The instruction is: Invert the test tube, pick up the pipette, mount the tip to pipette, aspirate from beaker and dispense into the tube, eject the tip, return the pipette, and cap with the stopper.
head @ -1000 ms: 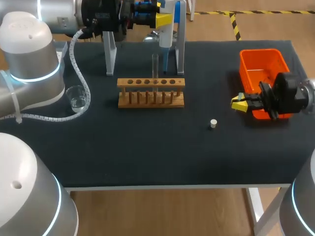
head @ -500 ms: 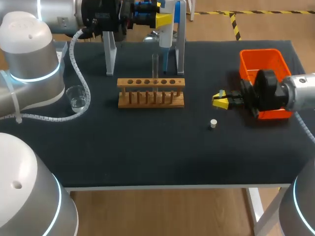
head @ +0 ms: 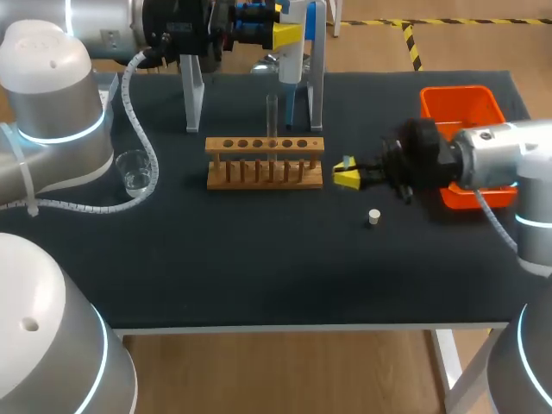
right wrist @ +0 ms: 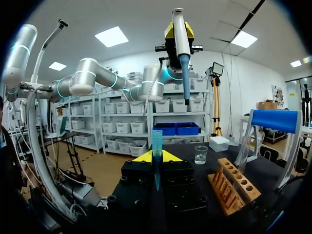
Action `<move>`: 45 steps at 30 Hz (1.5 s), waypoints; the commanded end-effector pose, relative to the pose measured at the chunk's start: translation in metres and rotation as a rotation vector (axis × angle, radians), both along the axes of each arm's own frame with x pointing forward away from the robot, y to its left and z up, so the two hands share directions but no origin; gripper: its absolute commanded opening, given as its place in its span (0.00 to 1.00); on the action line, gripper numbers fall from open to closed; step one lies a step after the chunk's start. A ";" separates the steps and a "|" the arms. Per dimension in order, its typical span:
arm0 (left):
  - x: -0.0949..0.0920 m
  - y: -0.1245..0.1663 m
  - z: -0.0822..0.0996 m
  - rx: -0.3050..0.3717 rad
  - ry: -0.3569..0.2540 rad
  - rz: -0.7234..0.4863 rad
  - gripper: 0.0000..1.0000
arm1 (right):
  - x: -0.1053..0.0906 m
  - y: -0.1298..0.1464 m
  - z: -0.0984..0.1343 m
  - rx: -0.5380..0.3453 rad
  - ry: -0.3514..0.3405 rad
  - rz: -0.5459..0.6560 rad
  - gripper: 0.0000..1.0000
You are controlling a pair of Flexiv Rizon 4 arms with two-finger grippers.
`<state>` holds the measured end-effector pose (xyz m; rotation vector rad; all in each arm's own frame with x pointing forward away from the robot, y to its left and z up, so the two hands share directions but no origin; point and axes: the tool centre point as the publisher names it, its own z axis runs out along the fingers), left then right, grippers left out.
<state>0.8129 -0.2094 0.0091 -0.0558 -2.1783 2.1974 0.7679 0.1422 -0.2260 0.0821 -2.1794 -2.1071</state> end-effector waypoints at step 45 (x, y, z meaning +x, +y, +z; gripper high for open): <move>0.000 0.001 0.000 -0.002 -0.001 -0.002 0.00 | 0.037 0.076 0.002 0.001 0.021 0.048 0.00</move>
